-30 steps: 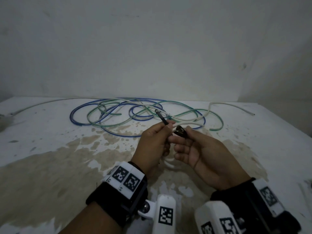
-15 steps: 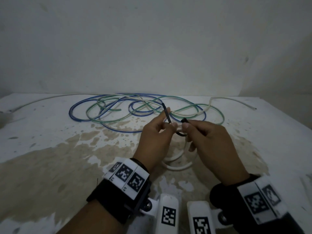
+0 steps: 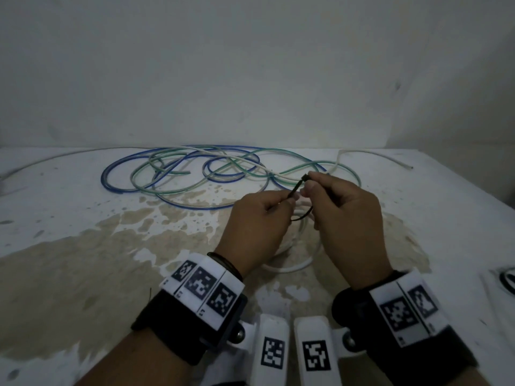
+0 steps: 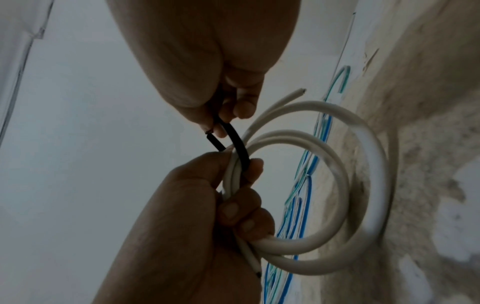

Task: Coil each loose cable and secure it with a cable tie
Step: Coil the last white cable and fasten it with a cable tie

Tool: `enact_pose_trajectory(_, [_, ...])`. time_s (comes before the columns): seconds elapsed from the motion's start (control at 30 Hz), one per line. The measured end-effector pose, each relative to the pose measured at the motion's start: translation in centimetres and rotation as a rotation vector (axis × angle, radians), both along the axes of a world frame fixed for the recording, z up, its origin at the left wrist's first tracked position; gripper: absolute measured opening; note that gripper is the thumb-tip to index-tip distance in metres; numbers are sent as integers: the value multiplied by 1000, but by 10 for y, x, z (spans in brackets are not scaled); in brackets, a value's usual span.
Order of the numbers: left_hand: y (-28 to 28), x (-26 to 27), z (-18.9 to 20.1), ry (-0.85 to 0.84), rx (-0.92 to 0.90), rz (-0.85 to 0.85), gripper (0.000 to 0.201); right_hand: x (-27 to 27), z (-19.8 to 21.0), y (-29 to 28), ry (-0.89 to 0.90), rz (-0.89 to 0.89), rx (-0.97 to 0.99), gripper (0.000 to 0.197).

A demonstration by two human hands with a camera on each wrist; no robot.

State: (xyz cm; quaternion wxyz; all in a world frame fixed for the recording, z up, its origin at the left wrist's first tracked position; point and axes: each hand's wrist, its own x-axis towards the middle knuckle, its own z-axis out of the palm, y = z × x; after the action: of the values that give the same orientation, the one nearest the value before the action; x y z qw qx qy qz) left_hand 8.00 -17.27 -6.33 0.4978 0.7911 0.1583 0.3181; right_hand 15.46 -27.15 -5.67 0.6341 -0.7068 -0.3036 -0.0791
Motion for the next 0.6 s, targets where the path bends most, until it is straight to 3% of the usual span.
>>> enact_pose_trajectory(0.4, [2, -1, -2, -22, 65, -15, 26, -1, -1, 2, -49, -2, 21, 15])
enact_pose_trajectory(0.6, [2, 0, -4, -11, 90, -33, 22, 0, 4, -3, -44, 81, 15, 15])
